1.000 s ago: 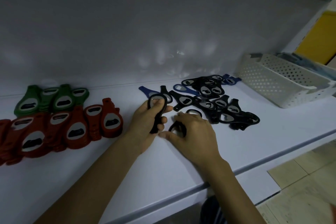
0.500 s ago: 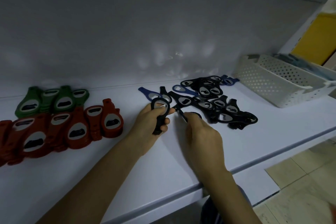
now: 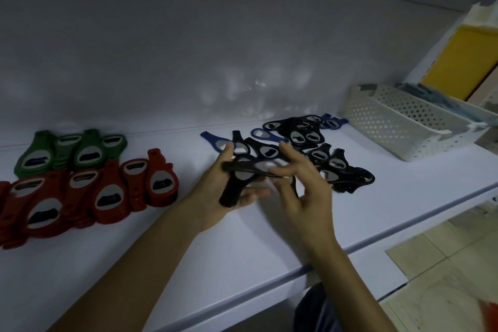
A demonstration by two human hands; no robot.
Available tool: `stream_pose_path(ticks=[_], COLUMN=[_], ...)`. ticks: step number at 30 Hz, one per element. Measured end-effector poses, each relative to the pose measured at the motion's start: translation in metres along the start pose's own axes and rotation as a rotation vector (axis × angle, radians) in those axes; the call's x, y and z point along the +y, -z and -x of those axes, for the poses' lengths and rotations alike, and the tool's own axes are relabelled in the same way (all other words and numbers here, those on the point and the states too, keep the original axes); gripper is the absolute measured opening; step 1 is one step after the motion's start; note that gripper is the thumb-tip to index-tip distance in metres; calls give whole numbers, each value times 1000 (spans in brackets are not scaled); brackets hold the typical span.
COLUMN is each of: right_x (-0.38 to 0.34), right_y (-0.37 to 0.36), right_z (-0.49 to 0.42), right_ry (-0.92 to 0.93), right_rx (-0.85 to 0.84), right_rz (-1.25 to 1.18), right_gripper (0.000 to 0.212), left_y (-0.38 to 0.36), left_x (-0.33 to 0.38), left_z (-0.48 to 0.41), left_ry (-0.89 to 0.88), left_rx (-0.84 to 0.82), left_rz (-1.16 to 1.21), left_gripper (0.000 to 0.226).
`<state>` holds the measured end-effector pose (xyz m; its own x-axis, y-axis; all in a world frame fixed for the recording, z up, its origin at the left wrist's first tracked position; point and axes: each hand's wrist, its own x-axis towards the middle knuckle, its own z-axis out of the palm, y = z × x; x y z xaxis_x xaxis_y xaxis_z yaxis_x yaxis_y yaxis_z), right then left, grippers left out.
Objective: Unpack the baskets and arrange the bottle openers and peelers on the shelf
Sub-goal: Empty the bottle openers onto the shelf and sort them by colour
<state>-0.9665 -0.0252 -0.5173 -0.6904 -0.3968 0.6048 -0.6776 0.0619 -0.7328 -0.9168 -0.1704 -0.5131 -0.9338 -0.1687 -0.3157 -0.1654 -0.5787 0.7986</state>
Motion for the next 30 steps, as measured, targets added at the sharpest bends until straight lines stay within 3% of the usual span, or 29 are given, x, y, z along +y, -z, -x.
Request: stream_pose_path(ticks=[3,7,10,12,14,19,22,25,28,30], right_x=[3,8,14,16,17,9,7,-5,-22,-26], right_y=[5,10,4,7,12,0,0,-10,-36,-43], right_z=[-19,-33,-23,-13,-3,3,-4,-12,-12,-16], right_ry=[-63,-122,-211,-275,-276,-102,-180,-201,-77,-55], right_rx=[-237,-392,-235,-98,-131,-160,-2,140,-69,-220], right_rz=[-23,61,114,336,566,679,540,336,271,252], right_gripper=[34,47,43,27,24,14,23,29,26,29], left_y=[5,10,10,9,7,-3,-10,-15,-15,-10], left_x=[5,4,0,-3,-5,-9,-11,-17,-15,-10], left_z=[3,4,0,-3,-5,-7,-7,-8,-6,-3], left_ry=[63,9,-31,-50,-84,-181,-246,-305,-303,-249], left_rx=[-196,-175,-145,-109,-60,104,251,297,303,288], left_rz=[-13,-46,-72,-11,18,-11,-70,-161,-167,-28], left_gripper=[63,23,25,26,23,16,11,11,36,42])
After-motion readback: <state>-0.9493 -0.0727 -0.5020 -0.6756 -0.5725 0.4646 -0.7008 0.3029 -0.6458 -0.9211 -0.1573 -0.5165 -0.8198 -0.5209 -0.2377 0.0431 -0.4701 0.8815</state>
